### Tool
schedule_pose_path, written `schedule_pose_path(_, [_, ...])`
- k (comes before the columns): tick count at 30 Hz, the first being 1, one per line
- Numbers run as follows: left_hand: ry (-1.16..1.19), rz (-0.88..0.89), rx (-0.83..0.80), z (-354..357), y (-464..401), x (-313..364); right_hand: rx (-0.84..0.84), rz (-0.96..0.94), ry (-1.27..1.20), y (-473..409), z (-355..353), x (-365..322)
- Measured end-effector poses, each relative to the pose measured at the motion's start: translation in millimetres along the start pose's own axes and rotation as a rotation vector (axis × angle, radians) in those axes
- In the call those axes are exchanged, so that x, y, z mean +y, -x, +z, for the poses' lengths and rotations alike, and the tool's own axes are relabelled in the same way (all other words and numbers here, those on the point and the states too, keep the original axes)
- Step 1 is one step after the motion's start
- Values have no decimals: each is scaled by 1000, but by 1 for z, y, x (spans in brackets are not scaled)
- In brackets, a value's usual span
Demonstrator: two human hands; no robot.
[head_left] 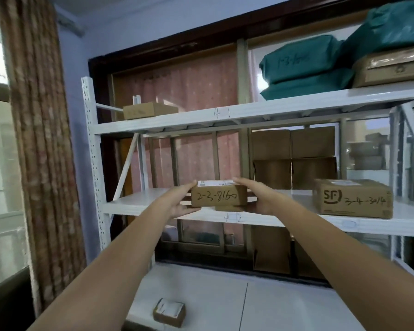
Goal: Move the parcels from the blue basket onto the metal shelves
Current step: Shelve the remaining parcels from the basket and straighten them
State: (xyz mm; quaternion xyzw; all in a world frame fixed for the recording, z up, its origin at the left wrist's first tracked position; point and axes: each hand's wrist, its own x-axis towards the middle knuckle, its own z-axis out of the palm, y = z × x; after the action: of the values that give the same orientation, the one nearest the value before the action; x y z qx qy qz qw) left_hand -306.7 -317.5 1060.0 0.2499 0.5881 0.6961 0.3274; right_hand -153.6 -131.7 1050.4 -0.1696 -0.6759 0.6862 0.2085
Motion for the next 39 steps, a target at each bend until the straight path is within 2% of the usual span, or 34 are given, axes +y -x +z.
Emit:
schedule_pose_path(3, [-33, 74, -168, -15, -24, 18, -40, -81, -3, -15, 3, -19])
schedule_pose_path(5, [-80, 135, -217, -21, -42, 28, -10, -139, -4, -29, 1, -34])
schedule_pose_path(8, [-117, 237, -185, -24, -72, 42, 75, -223, 81, -55, 1, -57])
schedule_pose_path(13, [-250, 436, -112, -12, -121, 92, 207, -486, 418, -103, -7, -103])
schedule_pose_path(17, [-405, 691, 7, 8, -161, 152, 363, -726, 631, -134, -19, -153])
schedule_pose_path(20, [-549, 850, 70, 26, -192, 193, 527, -815, 785, -161, -30, -196])
schedule_pose_path(24, [-686, 972, 149, 40, -238, 234, 765, -754, 1023, -203, -38, -238])
schedule_pose_path(29, [-818, 941, 117, 39, -294, 257, 794, -503, 1174, -237, -46, -252])
schedule_pose_path(32, [-941, 933, 239, 38, -319, 252, 888, -371, 1304, -250, -45, -252])
schedule_pose_path(34, [-989, 955, 287, 36, -327, 249, 891, -338, 1297, -251, -44, -253])
schedule_pose_path(39, [-1072, 946, 228, 32, -328, 256, 892, -306, 1306, -250, -44, -254])
